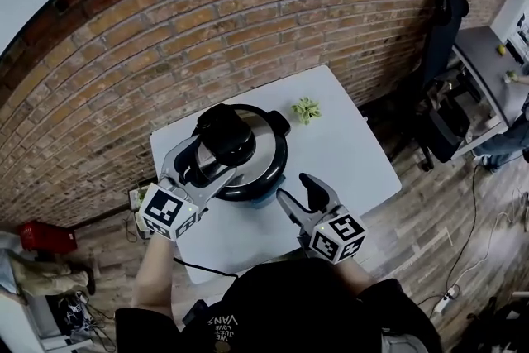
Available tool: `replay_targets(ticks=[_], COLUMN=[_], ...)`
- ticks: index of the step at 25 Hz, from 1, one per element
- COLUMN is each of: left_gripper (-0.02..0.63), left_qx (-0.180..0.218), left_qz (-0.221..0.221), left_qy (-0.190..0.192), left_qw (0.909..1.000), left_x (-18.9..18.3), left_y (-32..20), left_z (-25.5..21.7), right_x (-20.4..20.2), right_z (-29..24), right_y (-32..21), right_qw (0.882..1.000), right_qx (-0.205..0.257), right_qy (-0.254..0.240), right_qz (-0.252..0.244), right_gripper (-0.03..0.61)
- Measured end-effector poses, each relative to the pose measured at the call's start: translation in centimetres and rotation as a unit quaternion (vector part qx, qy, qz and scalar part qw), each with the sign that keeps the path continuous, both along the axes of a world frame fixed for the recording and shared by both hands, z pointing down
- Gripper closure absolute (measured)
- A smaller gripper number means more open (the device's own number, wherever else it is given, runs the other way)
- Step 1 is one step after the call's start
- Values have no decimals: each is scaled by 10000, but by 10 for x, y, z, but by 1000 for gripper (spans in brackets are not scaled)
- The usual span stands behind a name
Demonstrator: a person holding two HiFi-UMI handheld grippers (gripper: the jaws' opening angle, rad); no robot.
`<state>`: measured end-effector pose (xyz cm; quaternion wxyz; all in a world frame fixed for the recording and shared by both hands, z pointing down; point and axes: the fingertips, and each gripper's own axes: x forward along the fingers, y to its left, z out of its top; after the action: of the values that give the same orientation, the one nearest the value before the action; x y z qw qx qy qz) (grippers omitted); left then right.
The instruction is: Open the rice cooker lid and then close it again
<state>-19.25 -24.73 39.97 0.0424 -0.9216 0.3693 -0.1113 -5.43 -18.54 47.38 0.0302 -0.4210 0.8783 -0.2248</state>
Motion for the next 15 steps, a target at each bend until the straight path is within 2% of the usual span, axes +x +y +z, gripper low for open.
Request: replay_targets(ticks=[4,7,15], left_gripper=[250,230,230], left_qx=[-123,-393,-891], left_qz=[273,564,1121], left_qy=[-260,-504,-802], left_qw=[9992,9964,9864], left_x=[9,17,36], left_y=[-21,-32,-41], left_z=[2,13,31], right_x=[5,11,26], right_z=[4,9,17], right_y=[-6,-8,-10], right_qw=[9999,9998,9991], right_qx=[-50,-91,-189], right_qy=[-74,-120,-151], right_qz=[55,161,355], right_gripper=[305,305,307])
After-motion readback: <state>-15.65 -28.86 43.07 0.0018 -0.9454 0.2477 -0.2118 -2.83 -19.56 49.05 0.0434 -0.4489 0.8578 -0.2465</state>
